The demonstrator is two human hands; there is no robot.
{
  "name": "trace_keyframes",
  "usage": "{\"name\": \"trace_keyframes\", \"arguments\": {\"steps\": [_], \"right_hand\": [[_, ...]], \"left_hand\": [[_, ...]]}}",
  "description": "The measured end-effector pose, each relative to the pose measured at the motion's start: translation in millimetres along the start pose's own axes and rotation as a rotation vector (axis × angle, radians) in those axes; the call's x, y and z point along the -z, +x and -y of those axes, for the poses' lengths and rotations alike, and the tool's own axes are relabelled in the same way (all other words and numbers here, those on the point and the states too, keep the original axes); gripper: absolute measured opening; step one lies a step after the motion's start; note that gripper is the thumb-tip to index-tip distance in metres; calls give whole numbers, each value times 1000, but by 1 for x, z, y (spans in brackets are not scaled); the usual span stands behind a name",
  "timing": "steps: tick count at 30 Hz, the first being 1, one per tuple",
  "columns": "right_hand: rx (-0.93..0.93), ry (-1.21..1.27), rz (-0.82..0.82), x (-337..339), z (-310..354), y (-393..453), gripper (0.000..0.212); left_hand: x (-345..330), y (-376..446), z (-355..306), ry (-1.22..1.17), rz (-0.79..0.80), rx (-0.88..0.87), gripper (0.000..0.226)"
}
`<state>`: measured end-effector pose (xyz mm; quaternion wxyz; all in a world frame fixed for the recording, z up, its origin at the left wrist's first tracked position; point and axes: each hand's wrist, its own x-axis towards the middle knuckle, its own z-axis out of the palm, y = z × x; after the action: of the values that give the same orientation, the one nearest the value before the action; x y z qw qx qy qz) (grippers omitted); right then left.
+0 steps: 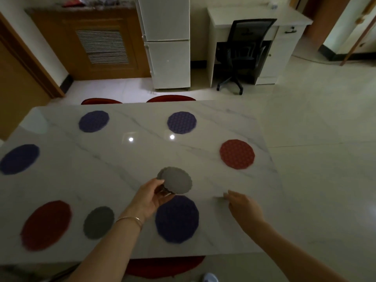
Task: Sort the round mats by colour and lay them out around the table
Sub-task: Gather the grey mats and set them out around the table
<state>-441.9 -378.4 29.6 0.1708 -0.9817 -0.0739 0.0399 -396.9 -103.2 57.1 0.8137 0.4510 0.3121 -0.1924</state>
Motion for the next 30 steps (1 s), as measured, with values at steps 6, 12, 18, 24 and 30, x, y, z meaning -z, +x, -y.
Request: {"name": "trace_keyframes", "arguments": {"steps": [6, 12, 18, 24, 30], "right_hand": [[69, -223, 161, -39, 0, -43, 48], [21, -194, 366, -51, -15, -56, 48], [13, -91, 331, -48, -18, -59, 56], [30, -28, 126, -6, -15, -36, 57], [18, 155, -254, 60, -15, 7, 50]], "left_hand": [[11, -6, 6, 19, -12, 8, 14], [11, -3, 16, 31, 14, 26, 13], [3, 3, 24, 9, 24, 53, 15], [-41, 7, 22, 42, 109, 82, 16], [-120, 15, 23, 155, 310, 32, 26]]}}
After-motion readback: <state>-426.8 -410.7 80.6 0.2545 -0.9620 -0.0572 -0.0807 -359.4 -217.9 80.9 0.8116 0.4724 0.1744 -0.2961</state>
